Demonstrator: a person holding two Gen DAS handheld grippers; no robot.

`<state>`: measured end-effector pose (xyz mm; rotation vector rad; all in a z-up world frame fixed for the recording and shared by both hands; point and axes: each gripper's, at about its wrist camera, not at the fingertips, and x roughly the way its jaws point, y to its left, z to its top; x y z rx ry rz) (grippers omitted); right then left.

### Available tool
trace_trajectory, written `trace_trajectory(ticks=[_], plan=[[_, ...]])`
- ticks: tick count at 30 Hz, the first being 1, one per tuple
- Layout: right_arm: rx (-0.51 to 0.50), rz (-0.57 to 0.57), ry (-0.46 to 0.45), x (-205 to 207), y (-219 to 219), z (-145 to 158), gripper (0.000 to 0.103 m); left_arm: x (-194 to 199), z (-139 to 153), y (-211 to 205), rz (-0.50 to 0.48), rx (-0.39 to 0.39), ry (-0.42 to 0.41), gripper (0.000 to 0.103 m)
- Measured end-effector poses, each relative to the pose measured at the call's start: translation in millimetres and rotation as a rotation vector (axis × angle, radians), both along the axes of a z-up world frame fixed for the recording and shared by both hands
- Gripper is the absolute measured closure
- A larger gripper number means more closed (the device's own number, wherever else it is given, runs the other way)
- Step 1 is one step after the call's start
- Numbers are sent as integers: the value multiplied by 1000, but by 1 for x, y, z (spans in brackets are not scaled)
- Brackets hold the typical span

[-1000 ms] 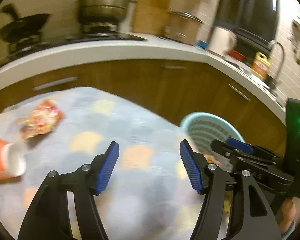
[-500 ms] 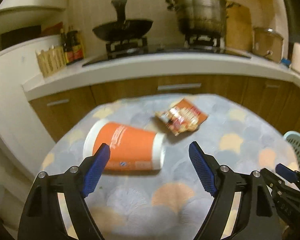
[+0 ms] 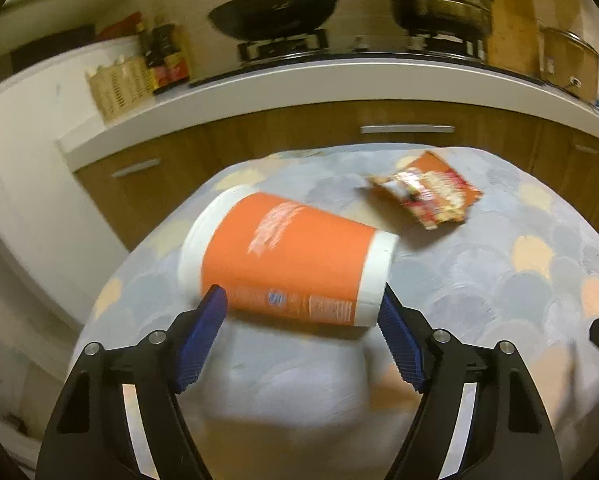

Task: Collect trash
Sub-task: 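Move both tools back toward the large orange cup on the table, then grasp the orange cup with the left tool while the right tool grasps the snack packet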

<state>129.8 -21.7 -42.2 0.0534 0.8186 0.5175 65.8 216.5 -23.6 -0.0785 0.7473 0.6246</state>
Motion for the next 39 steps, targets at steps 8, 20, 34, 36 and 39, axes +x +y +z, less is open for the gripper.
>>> trace_trajectory(ticks=[8, 20, 34, 36, 39], plan=[[-4, 13, 6, 0, 4, -1, 53, -58, 2, 60, 56, -83, -60, 31], [-33, 17, 14, 1, 8, -4, 53, -60, 17, 76, -122, -354, -240, 27], [-63, 28, 10, 1, 13, -5, 52, -4, -14, 99, -73, -491, -199, 44], [-89, 40, -5, -2, 19, -2, 52, -2, -13, 98, -73, -470, -208, 45], [-107, 92, -21, -8, 36, 8, 52, -8, -10, 98, -69, -448, -250, 46]])
